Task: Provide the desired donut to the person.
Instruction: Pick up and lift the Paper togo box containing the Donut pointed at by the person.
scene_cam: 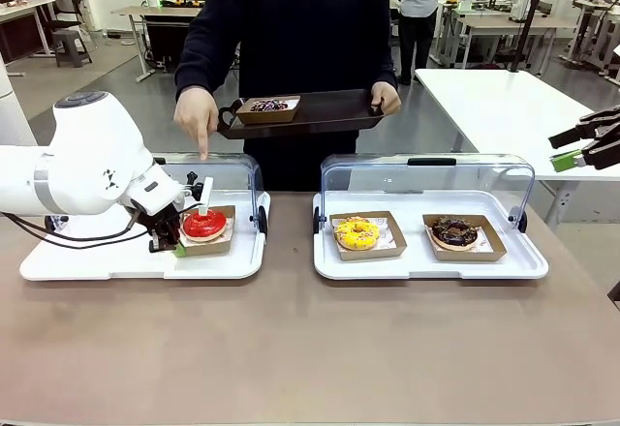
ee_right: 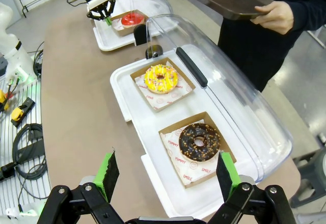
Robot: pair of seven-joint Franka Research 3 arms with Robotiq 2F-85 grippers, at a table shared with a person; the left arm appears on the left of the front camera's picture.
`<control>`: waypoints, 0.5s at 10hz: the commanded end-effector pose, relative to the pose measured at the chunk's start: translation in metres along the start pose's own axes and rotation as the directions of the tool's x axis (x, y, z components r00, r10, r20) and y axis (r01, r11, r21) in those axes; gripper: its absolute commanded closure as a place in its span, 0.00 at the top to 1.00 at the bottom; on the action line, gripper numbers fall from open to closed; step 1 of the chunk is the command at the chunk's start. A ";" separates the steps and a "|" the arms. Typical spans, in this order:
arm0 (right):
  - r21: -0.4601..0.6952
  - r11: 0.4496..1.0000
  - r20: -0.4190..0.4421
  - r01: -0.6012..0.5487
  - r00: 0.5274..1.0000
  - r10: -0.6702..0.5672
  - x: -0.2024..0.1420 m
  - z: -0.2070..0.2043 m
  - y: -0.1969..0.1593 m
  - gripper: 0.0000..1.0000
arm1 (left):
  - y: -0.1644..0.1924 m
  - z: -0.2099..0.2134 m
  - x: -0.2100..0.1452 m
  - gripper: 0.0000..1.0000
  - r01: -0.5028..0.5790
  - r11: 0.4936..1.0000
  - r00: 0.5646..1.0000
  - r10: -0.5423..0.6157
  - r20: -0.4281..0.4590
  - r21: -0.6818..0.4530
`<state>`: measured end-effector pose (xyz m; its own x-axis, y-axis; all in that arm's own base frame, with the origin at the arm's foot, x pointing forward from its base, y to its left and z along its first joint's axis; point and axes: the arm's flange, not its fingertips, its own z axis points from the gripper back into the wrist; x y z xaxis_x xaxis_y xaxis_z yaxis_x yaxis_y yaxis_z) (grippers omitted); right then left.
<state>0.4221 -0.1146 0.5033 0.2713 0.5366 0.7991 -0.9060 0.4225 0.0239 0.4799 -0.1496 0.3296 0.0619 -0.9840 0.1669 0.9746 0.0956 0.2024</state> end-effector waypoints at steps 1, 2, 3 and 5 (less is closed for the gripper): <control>0.010 1.000 -0.002 -0.001 1.000 0.001 -0.001 -0.001 0.000 1.00 | -0.001 0.008 -0.002 0.00 0.015 1.000 1.000 -0.015 0.015 -0.004; 0.010 1.000 -0.002 -0.001 1.000 0.001 -0.001 -0.001 0.000 1.00 | -0.007 0.015 -0.002 0.00 0.013 1.000 1.000 -0.013 0.010 0.011; 0.010 1.000 -0.002 -0.001 1.000 0.001 -0.001 -0.001 0.000 1.00 | -0.017 0.030 -0.007 0.00 0.001 1.000 1.000 -0.001 -0.006 0.023; 0.010 1.000 -0.002 -0.001 1.000 0.001 -0.001 -0.001 0.000 1.00 | -0.045 0.073 -0.025 0.00 -0.013 0.998 1.000 0.011 0.026 0.069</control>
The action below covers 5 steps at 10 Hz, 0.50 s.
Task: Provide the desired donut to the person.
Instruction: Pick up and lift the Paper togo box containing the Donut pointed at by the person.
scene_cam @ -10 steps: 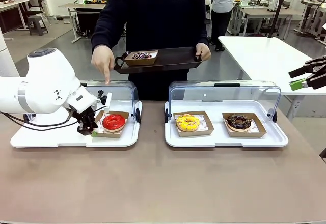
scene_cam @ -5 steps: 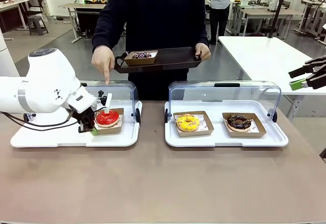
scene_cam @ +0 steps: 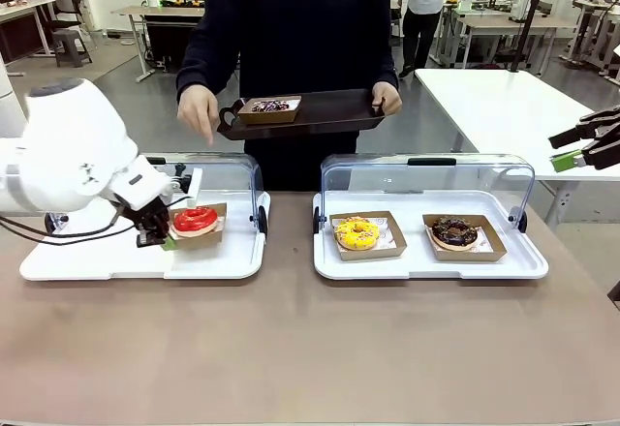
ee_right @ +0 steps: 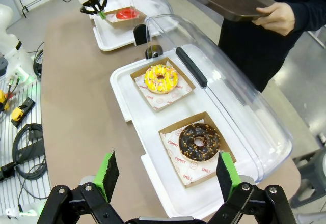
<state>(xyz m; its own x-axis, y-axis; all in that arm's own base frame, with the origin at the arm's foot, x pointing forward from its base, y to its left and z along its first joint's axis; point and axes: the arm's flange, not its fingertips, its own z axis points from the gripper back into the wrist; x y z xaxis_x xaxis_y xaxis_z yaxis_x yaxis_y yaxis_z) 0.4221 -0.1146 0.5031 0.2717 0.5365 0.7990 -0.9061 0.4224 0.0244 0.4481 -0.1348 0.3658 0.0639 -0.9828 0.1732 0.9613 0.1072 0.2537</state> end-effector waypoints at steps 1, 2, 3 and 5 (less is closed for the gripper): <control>0.009 1.000 -0.001 -0.002 1.000 0.002 -0.001 -0.001 0.000 1.00 | -0.038 0.053 -0.022 0.00 0.020 1.000 1.000 -0.021 0.020 0.018; 0.009 1.000 -0.001 -0.002 1.000 0.002 -0.001 -0.001 0.000 1.00 | -0.054 0.067 -0.025 0.00 0.026 0.999 0.999 -0.027 0.017 0.036; 0.009 1.000 -0.001 -0.002 1.000 0.002 -0.001 -0.001 0.000 1.00 | -0.071 0.079 -0.028 0.00 0.070 0.997 0.998 -0.070 -0.004 0.023; 0.009 1.000 -0.001 -0.002 1.000 0.002 -0.001 -0.001 0.000 1.00 | -0.109 0.125 -0.041 0.00 0.183 0.981 0.982 -0.180 0.055 -0.058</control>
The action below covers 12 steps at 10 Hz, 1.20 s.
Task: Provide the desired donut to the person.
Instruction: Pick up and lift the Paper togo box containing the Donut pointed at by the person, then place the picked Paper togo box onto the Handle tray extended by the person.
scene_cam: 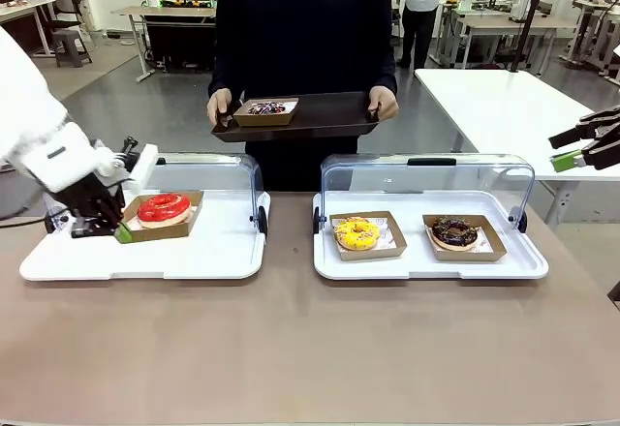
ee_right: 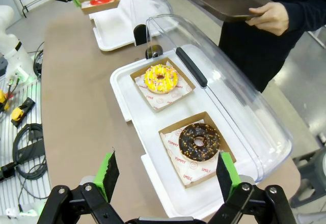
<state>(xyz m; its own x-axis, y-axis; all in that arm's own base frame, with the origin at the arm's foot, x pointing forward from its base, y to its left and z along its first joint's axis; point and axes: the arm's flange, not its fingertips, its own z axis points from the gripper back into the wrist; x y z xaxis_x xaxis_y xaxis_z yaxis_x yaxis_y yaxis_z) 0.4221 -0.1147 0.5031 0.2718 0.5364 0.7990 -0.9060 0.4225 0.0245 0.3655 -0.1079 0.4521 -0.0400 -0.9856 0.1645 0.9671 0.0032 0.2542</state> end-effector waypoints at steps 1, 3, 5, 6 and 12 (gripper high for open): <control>0.009 1.000 -0.002 -0.002 1.000 0.002 -0.001 -0.001 0.000 1.00 | -0.070 0.041 -0.024 0.00 0.074 0.997 0.996 -0.072 0.053 -0.038; 0.009 1.000 -0.002 -0.002 1.000 0.002 -0.001 -0.001 0.000 1.00 | -0.081 0.082 -0.033 0.00 0.108 0.994 0.993 -0.108 0.048 0.004; 0.009 1.000 -0.002 -0.002 1.000 0.002 -0.001 -0.001 0.000 1.00 | -0.080 0.112 -0.033 0.00 0.120 0.983 0.993 -0.122 0.004 0.138; 0.009 1.000 -0.002 -0.002 1.000 0.002 -0.001 -0.001 0.000 1.00 | -0.079 0.116 -0.031 0.00 0.126 0.978 0.992 -0.127 -0.002 0.167; 0.009 1.000 -0.002 -0.002 1.000 0.002 -0.001 -0.001 0.000 1.00 | -0.062 0.142 -0.024 0.00 0.113 0.987 0.993 -0.116 0.022 0.118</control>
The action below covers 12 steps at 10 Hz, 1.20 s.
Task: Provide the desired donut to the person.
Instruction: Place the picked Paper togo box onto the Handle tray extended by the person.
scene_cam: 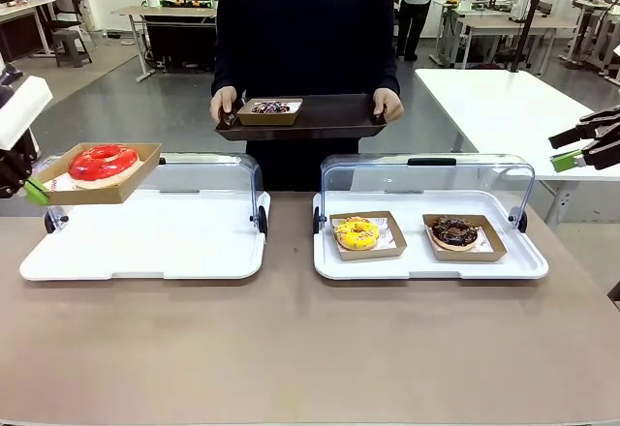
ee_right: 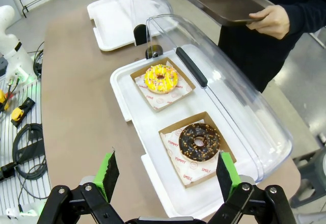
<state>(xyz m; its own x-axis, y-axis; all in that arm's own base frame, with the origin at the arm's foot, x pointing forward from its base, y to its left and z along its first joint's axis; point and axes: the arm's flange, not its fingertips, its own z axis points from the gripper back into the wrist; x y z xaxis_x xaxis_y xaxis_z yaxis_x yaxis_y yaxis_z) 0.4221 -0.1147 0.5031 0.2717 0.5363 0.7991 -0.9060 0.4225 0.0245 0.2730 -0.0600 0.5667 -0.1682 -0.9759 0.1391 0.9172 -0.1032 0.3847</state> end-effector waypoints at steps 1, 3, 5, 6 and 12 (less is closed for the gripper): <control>0.009 1.000 -0.002 -0.002 1.000 0.002 -0.001 -0.001 0.000 1.00 | -0.002 0.001 0.001 0.00 -0.016 1.000 1.000 0.016 0.011 -0.001; 0.009 1.000 -0.002 -0.002 1.000 0.002 -0.001 -0.001 0.000 1.00 | -0.002 0.001 0.001 0.00 -0.016 1.000 1.000 0.016 0.011 -0.001; 0.009 1.000 -0.002 -0.002 1.000 0.002 -0.001 -0.001 0.000 1.00 | -0.002 0.001 0.001 0.00 -0.016 1.000 1.000 0.016 0.011 -0.001; 0.009 1.000 -0.002 -0.002 1.000 0.002 -0.001 -0.001 0.000 1.00 | -0.002 0.001 0.001 0.00 -0.016 1.000 1.000 0.016 0.011 -0.001; 0.009 1.000 -0.002 -0.002 1.000 0.002 -0.001 -0.001 0.000 1.00 | -0.002 0.001 0.001 0.00 -0.016 1.000 1.000 0.016 0.011 -0.001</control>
<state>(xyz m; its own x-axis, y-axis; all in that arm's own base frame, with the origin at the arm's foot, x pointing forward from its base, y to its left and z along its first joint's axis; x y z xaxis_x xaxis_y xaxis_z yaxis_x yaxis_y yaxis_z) 0.4221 -0.1147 0.5031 0.2717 0.5363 0.7991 -0.9060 0.4225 0.0245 0.2721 -0.0589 0.5678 -0.1675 -0.9756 0.1420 0.9162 -0.1008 0.3879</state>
